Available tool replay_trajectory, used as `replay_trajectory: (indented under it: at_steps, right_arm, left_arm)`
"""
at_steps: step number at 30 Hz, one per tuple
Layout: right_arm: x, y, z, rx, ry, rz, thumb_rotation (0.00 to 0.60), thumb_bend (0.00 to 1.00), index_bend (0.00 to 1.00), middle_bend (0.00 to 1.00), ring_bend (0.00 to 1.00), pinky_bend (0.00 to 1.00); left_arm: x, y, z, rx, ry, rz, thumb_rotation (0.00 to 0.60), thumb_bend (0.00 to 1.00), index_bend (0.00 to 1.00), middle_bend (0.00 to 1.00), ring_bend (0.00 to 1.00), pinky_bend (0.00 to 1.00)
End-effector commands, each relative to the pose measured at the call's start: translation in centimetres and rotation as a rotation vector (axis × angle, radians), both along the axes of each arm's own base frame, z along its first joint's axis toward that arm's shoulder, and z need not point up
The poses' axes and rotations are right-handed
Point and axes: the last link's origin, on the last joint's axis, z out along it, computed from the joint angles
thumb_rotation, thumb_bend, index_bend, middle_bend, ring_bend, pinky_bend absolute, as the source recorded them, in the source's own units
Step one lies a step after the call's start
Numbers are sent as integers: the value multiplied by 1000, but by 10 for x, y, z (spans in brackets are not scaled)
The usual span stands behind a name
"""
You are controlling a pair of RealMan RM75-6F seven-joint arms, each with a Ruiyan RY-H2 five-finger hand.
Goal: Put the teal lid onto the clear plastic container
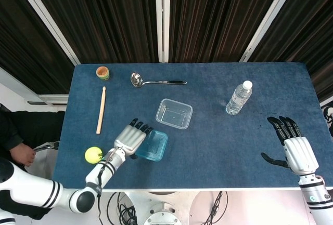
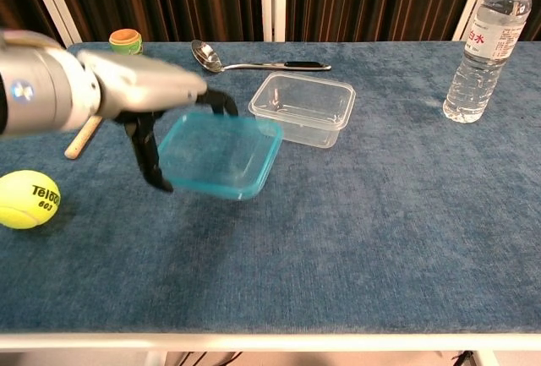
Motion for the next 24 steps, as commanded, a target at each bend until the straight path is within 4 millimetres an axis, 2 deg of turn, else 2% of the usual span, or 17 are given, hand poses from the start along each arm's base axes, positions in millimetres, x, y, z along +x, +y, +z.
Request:
replay_trajectory:
  at_steps: [1,7,13,17,24]
  right_arm:
    - [1,2,2,-4,4,-1,600,101,0,88,0,26]
    - [-1,7,6,-18,8,-20,600,101,0,88,0,26]
    - [-2,10,9,-31,11,-43,600,101,0,88,0,26]
    - [-5,11,11,-36,12,-62,600,101,0,88,0,26]
    - [-8,6,9,-31,9,-84,600,100,0,85,0,26]
  left_arm:
    - [27,19,6,11,-46,-20,600,260,301,212,73,40]
    - [72,55,-10,41,-2,-79,600,262,301,212,73,38]
    - [102,86,-37,44,117,-121,600,264,297,212,73,20]
    - [113,99,-47,38,132,-120,600,269,296,212,74,18]
    - [118,111,-59,-26,123,-56,600,269,296,212,73,15]
